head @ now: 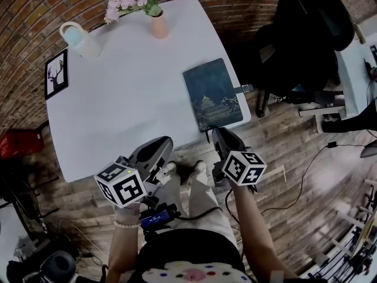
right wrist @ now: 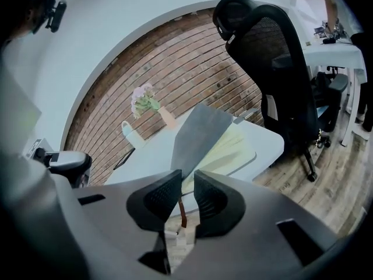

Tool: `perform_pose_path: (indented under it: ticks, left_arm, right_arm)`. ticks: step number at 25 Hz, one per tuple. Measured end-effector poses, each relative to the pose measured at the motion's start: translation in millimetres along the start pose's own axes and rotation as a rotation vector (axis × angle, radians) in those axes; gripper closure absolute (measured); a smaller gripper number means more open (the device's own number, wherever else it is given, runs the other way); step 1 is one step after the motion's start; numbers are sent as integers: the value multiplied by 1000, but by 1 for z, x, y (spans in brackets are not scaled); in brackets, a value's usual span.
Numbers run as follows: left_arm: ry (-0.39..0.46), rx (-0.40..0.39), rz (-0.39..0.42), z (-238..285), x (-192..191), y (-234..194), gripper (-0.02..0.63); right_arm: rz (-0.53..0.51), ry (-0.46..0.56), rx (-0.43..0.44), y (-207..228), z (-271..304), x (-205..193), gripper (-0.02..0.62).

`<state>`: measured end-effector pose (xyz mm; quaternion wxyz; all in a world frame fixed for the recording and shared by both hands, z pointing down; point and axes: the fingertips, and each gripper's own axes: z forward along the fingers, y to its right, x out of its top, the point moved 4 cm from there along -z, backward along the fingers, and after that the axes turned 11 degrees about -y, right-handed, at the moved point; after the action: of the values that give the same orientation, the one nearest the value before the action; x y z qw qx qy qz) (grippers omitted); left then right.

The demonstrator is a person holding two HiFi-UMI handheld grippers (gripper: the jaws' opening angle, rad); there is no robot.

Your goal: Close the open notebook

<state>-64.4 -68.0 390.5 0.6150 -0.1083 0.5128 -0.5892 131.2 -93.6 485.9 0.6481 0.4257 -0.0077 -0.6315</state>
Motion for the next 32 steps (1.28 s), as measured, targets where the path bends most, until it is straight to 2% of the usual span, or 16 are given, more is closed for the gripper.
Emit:
perform_pose_path:
  ticks: [6,15,19,23,25,27,29,32]
  left_arm:
    - [-1,0,-1,-1,1,-1,571]
    - [-6,5,9,-1,0,-2,571]
    - [-6,7,27,-1,0,-1,571]
    - [-2,22,57,-3,2,3,571]
    - [8,24,83,-4,3,6,574]
    - [22,32,112,-5,6,11,577]
    - [36,52,145,-8,11,17,580]
    - [56,92,230,-12,16,28,586]
  right_arm:
    - [-69,2,-59,3,1,1,502]
    - [-110,0,-158,12,1,0,445]
    - [-98,21,-193,19,-4,2,445]
    - [-132,42,-213,17,-13,6,445]
    - [-160,66,-229,12,-21,9,451]
    - [-193,92,-240,5,-31,14,505]
    - [-218,116,-242,-4,-40,19,526]
    - [-256,142,-241,-16,-55,25,543]
